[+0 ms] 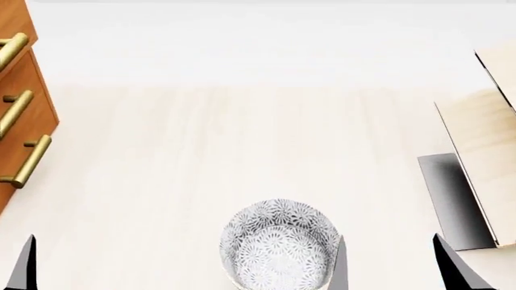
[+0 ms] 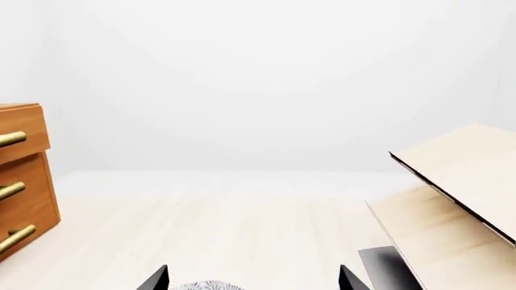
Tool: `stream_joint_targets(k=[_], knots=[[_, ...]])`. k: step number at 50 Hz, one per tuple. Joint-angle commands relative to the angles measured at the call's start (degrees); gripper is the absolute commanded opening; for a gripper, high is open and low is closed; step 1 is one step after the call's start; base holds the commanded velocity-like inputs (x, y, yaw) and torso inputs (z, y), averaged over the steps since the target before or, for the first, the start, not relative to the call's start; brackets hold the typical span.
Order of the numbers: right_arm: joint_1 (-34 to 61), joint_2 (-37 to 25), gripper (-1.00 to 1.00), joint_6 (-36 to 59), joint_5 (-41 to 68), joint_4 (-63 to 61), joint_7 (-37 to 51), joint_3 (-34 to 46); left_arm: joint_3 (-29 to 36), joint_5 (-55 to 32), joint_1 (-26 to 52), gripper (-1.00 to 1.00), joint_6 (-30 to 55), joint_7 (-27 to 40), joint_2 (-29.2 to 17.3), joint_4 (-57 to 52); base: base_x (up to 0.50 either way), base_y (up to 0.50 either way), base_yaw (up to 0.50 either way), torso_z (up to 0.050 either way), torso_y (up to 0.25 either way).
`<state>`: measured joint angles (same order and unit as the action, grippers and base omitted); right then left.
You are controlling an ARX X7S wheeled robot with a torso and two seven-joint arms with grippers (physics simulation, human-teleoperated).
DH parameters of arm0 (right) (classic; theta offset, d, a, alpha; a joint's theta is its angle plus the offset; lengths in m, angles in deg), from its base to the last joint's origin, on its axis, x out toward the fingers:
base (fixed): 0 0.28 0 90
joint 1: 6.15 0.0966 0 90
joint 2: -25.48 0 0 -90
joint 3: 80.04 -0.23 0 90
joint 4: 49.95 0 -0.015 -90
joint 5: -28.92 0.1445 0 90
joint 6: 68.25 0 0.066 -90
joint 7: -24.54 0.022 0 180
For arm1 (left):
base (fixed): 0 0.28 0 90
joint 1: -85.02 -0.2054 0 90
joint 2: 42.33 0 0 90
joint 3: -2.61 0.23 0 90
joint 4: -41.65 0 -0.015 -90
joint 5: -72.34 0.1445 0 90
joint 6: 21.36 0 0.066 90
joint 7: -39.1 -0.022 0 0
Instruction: Close the top drawer of the cabinet and put the bowl on top of it.
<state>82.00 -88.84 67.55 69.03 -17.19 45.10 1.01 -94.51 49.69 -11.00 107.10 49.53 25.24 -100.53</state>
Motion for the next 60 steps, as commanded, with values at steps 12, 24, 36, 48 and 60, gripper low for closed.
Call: stream_joint_targets(k=[12, 24, 36, 48, 60], knots=[[-0.6, -2.5, 1.0, -1.4, 3.5, -0.6, 2.8, -0.6, 0.3, 0.2, -1.2, 1.0, -1.2, 0.5, -1.0, -0.6, 0.3, 0.0, 0.0, 0.0, 0.001], [-1.5, -3.9, 1.0, -4.2, 3.8, 0.4, 3.8, 0.3, -0.3, -0.6, -1.4, 1.0, -1.2, 0.9, -1.3, -0.9, 0.31, 0.0, 0.0, 0.0, 0.001], [-3.3, -3.8, 1.0, -7.3, 1.3, 1.7, 2.6, 1.9, -0.4, -1.1, -1.4, 1.0, -0.9, 1.3, -1.9, -1.1, 0.32, 0.0, 0.0, 0.0, 0.0], [-2.7, -4.8, 1.0, -6.8, 4.2, 1.0, 4.4, 0.7, 0.6, -1.0, -0.8, 1.0, -0.8, 1.7, -2.1, -0.3, 0.16, 0.0, 0.0, 0.0, 0.0], [-6.3, -3.7, 1.0, -12.2, -1.7, 4.6, 1.1, 3.9, 3.0, -2.8, 9.0, 1.0, 4.3, 1.3, -2.8, 6.7, 0.0, 0.0, 0.0, 0.0, 0.0]])
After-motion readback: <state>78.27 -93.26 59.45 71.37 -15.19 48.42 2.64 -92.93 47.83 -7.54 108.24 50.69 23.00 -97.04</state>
